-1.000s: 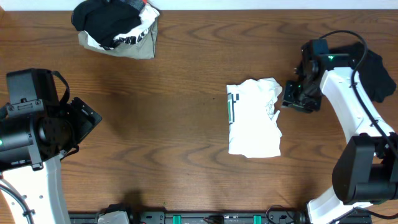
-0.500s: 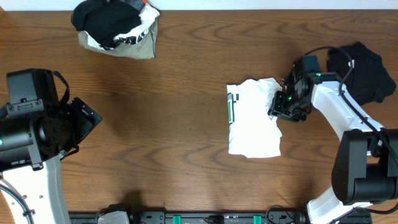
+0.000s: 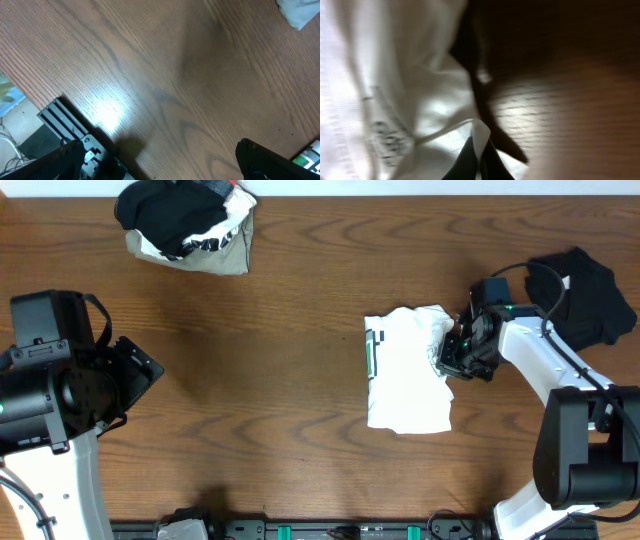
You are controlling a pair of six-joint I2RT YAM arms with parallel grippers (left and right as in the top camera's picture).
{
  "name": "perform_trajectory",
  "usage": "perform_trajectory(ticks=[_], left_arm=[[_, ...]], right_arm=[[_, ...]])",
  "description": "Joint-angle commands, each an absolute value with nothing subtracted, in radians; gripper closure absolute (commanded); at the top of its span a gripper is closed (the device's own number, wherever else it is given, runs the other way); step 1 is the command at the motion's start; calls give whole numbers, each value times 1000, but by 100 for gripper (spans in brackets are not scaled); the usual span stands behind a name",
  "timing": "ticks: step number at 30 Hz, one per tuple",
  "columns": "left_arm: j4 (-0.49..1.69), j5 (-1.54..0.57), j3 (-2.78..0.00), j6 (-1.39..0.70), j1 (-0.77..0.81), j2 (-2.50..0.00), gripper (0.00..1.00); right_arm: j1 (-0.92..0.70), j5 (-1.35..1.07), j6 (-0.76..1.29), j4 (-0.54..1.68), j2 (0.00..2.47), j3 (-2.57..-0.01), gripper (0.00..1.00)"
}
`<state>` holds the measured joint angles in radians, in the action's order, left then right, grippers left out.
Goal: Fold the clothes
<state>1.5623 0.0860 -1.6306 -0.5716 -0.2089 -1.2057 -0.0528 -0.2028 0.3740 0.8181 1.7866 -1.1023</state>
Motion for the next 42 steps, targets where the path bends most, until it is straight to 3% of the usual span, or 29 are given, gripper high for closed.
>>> perform_trajectory(ticks=[1,9,13,14,21,22,28,42], left_arm=[[1562,102,-1625,-558,-215,-1208,2],[1562,102,-1625,-558,-215,-1208,2],[1562,102,-1625,-558,-215,-1208,2],[1562,102,-1625,-558,-215,-1208,2],[1562,102,-1625,-558,-215,-1208,2],[1562,102,-1625,-558,-215,-1208,2],[1562,102,-1625,-558,-215,-1208,2],[1562,102,-1625,-554,-215,-1208,2]], right_arm=[[-64,-66,389,834,1780,-1105,98],[-64,138,392,976,1780,-1193,96],[-64,202,396,1051,1780,-1240,74],[-64,214,396,1069,1780,-1251,61],[-65,115,395,1061,1780,-1286,53],[-64,83,395,1043,1780,-1287,47],[-64,-84,362,924,1781,-1284,48],[-65,-215,394,764,1781,-1171,57]])
